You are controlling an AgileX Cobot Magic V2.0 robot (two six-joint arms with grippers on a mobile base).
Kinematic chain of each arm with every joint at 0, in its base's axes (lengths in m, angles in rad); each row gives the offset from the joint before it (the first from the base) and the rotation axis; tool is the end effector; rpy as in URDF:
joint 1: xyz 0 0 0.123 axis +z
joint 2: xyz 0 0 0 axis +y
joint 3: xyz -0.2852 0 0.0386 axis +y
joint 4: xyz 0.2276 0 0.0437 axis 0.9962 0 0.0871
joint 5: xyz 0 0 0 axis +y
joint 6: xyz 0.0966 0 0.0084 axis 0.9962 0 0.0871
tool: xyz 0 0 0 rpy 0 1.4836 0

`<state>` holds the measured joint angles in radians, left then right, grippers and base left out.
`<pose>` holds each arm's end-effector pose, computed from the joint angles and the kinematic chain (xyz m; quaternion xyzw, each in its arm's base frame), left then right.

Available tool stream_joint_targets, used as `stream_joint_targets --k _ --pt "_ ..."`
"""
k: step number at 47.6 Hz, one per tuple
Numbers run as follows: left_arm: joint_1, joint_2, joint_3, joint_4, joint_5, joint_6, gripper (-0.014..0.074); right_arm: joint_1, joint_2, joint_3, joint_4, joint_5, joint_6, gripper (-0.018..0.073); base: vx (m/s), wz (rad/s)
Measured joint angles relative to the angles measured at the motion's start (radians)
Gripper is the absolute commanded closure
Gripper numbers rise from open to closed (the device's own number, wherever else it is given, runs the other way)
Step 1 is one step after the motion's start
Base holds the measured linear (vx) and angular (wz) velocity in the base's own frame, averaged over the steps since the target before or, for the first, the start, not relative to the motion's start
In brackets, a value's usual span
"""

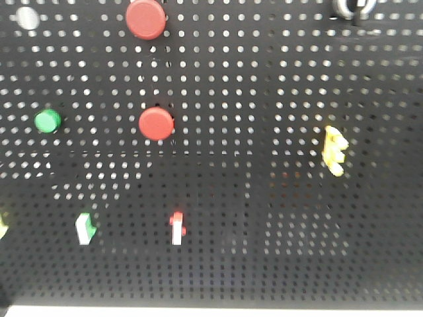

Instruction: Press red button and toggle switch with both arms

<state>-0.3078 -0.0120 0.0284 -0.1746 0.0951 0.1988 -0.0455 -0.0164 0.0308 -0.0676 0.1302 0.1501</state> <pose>0.0372 -0.0135 0.1959 0.1241 0.7043 -0.1044 0.6911 0.0391 -0.0026 0.1918 0.0497 0.7253 0.0097 0.6866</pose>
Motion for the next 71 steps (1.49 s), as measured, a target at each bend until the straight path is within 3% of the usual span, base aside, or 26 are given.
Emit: stream_joint_targets --k 29,35,41,46,53,54,55,63,71 --pt "0.000 0.000 0.000 0.000 0.000 0.000 0.0594 0.000 0.000 0.000 0.000 0.000 0.000 0.0562 0.02 0.00" --pt "0.000 0.000 0.000 0.000 -0.043 -0.001 0.0594 0.000 0.000 0.000 0.001 -0.043 0.000 0.0562 0.00 0.00" --pt "0.000 0.000 0.000 -0.018 -0.123 -0.047 0.0594 0.000 0.000 -0.005 0.031 -0.146 0.013 0.0562 0.00 0.00" --pt "0.000 0.000 -0.042 -0.021 -0.095 -0.065 0.0594 0.000 0.001 -0.093 0.038 -0.117 0.020 0.0562 0.00 0.00" --pt "0.000 0.106 -0.270 0.004 -0.007 -0.013 0.0594 0.000 0.110 -0.346 -0.001 -0.063 -0.008 0.0562 0.00 0.00" --pt "0.000 0.318 -0.528 0.008 0.043 0.041 0.0594 0.000 0.299 -0.619 -0.031 0.018 -0.041 0.0562 0.00 0.00" --pt "0.000 0.344 -0.557 0.008 0.050 0.043 0.0594 0.000 0.321 -0.660 -0.033 0.032 -0.045 0.0562 0.00 0.00" --pt "0.000 0.592 -0.835 0.008 0.079 0.052 0.0594 0.000 0.504 -0.881 -0.034 0.109 -0.052 0.0562 0.00 0.00" --pt "0.000 0.714 -1.003 -0.013 0.092 0.043 0.0594 0.000 0.591 -0.957 -0.003 0.128 -0.052 0.0562 0.00 0.00"
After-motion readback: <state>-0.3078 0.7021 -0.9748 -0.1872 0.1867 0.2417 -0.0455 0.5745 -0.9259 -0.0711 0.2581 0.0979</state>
